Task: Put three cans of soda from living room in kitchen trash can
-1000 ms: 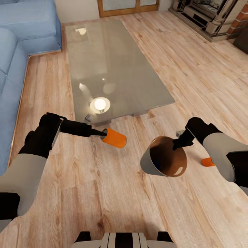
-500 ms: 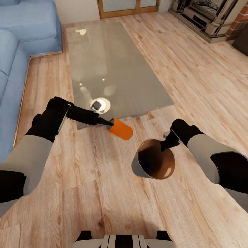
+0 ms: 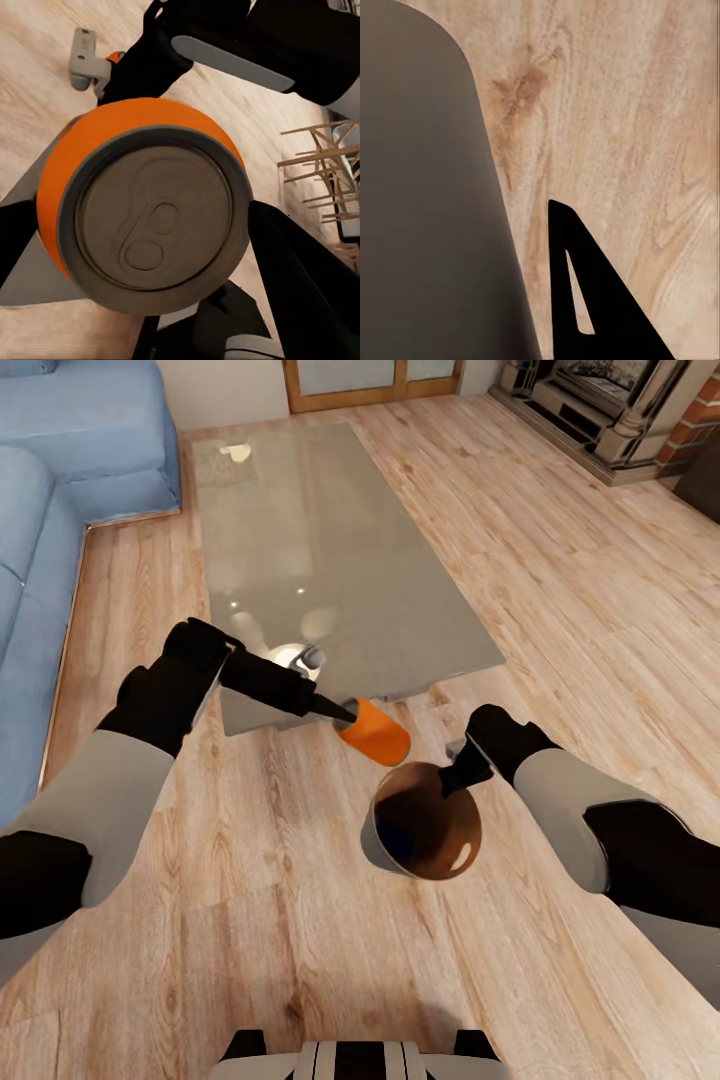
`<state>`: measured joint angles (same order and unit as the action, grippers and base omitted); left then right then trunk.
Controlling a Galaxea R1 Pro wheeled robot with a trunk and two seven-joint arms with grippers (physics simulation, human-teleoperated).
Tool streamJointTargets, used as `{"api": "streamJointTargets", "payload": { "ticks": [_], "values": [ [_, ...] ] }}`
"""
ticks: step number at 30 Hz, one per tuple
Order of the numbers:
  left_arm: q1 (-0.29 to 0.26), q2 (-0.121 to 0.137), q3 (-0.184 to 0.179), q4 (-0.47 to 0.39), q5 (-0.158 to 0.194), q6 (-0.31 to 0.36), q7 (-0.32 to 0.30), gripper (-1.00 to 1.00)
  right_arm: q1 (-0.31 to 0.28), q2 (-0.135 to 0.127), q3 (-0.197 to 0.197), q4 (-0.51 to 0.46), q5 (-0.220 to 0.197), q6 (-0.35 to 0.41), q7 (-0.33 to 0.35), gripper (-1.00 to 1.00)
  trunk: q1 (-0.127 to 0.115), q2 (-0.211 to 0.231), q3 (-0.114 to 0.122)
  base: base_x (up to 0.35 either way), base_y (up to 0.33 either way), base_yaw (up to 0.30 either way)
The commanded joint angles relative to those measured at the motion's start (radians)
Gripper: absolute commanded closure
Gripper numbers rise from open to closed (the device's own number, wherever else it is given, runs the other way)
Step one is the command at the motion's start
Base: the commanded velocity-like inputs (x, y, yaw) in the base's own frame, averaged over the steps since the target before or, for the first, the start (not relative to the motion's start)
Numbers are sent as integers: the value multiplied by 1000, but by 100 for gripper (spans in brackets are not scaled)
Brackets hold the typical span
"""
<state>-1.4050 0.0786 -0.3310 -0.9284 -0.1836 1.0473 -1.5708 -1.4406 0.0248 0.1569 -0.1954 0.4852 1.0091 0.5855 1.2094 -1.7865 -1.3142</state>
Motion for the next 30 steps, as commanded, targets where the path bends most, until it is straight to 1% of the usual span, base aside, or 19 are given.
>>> {"api": "streamJointTargets", "payload": {
  "ticks": [1, 2, 5, 6, 10, 12, 16, 21, 22, 24, 25, 27, 28, 29, 30],
  "values": [
    [-1, 0, -4, 0, 1, 0, 0, 100, 0, 0, -19, 1, -37, 9, 0, 100, 0, 0, 0, 0, 0, 0],
    [-2, -1, -15, 0, 1, 0, 0, 100, 0, 1, -35, 1, -36, 9, -3, 100, 0, 0, 0, 0, 0, 0],
    [-3, -3, -51, -2, 1, 0, 0, 100, -1, 1, -54, 1, -35, 9, -7, 100, 0, 0, 0, 0, 0, 0],
    [-4, -4, -88, -1, 1, 0, 0, 100, -1, 1, -62, 0, -35, 10, -9, 100, 0, 0, 0, 0, 0, 0],
    [-5, -9, -156, 2, 1, 0, 0, 100, -1, 2, -71, -1, -34, 11, -11, 100, 0, 0, 0, 0, 0, 0],
    [-6, -14, -173, 4, 1, 0, 0, 100, -2, 2, -73, -2, -34, 11, -12, 100, 0, 0, 0, 0, 0, 0],
    [-6, -30, -187, 7, 1, 0, 0, 100, -2, 8, -74, -8, -33, 33, -12, 100, 0, 0, 0, 0, 0, 0],
    [-5, -55, -216, 8, -1, 0, 0, 100, -3, 33, -73, -28, -29, 38, -14, 100, 0, 0, 0, 0, 0, 0],
    [-5, -67, -230, 9, -1, 0, 0, 100, -3, 43, -72, -31, -29, 38, -18, 100, 0, 0, 0, 0, 0, 0],
    [-5, -77, -240, 9, -1, 0, 0, 100, -3, 55, -72, -33, -28, 38, -29, 100, 0, 0, 0, 0, 0, 0],
    [-5, -87, -246, 9, -3, 0, 0, 100, -3, 66, -72, -34, -28, 38, -44, 100, 0, 0, 0, 0, 0, 0],
    [-5, -98, -250, 11, -6, 0, 0, 100, -3, 75, -72, -35, -29, 38, -58, 100, 0, 0, 0, 0, 0, 0],
    [-5, -113, -253, 20, -10, 0, 0, 100, -3, 82, -72, -36, -29, 38, -67, 100, 0, 0, 0, 0, 0, 0],
    [-5, -121, -255, 28, -14, 0, 0, 100, -3, 85, -72, -38, -28, 38, -70, 100, 0, 0, 0, 0, 0, 0],
    [-4, -136, -258, 46, -31, 0, 0, 100, -3, 89, -72, -43, -28, 38, -76, 100, 0, 0, 0, 0, 0, 0]
  ]
}}
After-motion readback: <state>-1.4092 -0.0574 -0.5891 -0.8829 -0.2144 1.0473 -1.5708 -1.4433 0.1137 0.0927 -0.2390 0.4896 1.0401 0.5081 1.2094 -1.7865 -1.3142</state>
